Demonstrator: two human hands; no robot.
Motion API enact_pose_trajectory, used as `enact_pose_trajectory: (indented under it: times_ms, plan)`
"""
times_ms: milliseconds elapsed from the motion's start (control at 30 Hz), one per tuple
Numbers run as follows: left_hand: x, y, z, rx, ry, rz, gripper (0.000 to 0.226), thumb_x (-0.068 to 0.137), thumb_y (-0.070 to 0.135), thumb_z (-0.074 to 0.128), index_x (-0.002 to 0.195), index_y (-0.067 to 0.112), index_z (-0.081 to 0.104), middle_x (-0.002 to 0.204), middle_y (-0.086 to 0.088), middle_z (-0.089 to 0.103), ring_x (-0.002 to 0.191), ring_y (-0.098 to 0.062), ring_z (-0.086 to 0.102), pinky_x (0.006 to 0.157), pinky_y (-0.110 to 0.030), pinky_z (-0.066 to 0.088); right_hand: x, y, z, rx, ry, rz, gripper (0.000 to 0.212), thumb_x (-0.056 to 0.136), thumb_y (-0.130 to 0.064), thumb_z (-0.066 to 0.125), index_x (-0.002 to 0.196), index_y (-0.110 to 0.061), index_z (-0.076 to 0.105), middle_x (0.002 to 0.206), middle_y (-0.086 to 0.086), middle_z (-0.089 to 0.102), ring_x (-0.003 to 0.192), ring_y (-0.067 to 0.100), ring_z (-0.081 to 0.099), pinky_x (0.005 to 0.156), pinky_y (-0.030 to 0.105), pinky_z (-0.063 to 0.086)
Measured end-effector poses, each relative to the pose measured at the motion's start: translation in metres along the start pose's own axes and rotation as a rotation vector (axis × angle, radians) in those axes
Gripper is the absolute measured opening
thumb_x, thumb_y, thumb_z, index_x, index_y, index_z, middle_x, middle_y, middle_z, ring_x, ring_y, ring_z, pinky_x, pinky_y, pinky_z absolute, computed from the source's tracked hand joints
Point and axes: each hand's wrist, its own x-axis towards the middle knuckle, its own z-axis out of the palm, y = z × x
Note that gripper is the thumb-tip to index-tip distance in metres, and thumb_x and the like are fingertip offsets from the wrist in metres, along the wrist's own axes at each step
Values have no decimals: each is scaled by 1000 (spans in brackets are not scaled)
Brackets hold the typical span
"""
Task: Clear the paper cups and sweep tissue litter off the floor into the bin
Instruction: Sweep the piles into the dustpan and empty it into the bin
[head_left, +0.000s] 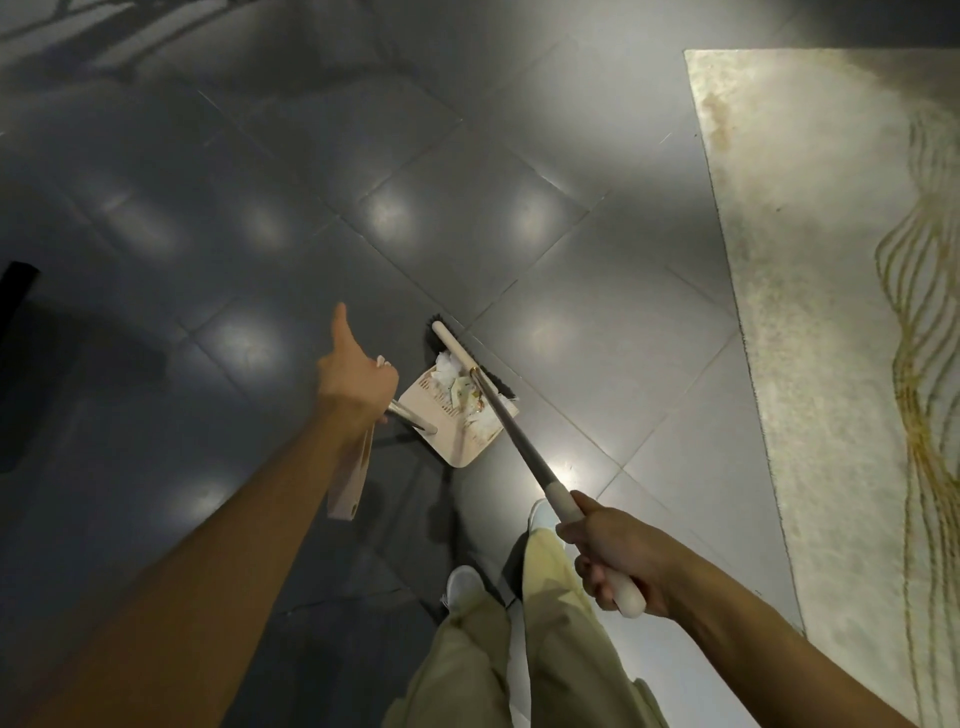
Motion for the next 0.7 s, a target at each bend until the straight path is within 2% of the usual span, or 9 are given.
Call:
enact_pose_trajectory:
  times_ms: [100,167,233,300,367,467,567,700]
  plan:
    - [-7,-6,7,-18,-21,-23,71,89,2,51,148,27,21,105,-11,50,60,-21,55,45,-35,52,0,14,6,-1,-3,13,56,98,-15,50,147,-31,28,57,7,49,38,7,44,38,18,41]
    - [-10,-9,10,-9,1,-17,60,88,1,49,142,22,31,99,-10,47,66,-27,57,50,-36,53,2,19,9,-21,2,15,58,98,-15,50,147,-32,26,61,7,50,38,7,44,38,18,41]
    - [-9,-14,11,-14,33,-10,54,86,2,50,136,19,39,93,-10,52,62,-26,55,48,-32,49,3,22,12,-64,11,-11,58,98,-15,50,147,-32,26,64,8,49,39,6,44,39,18,42]
    - [-7,-21,12,-33,53,-6,49,85,3,53,131,18,46,101,-17,59,54,-22,52,41,-26,42,2,24,15,-131,28,-63,58,97,-15,51,147,-30,27,66,7,51,40,7,44,40,18,43]
    - [-6,-27,10,-28,63,9,45,83,6,55,127,16,50,106,-20,61,56,-27,56,42,-28,44,-4,26,17,-185,44,-107,57,96,-12,52,146,-29,29,68,7,52,42,7,45,42,18,44]
    - [-7,-38,4,-39,49,-6,43,84,8,59,125,14,51,103,-17,63,70,-32,62,61,-38,55,-21,24,7,-170,50,-138,55,95,-8,52,143,-25,35,60,6,50,40,7,43,39,19,41]
    - [-11,-51,-3,-71,43,-15,43,84,9,59,126,13,49,93,-17,65,64,-28,59,55,-35,52,-44,17,-14,-60,56,-137,49,94,-3,50,137,-24,42,45,2,44,35,8,37,33,17,33]
    - [-10,-64,-17,-111,73,-26,48,82,10,59,127,15,44,99,-21,63,72,-34,62,55,-34,51,-75,0,-32,56,6,-153,32,94,1,45,114,-24,53,46,2,34,34,7,28,29,14,25]
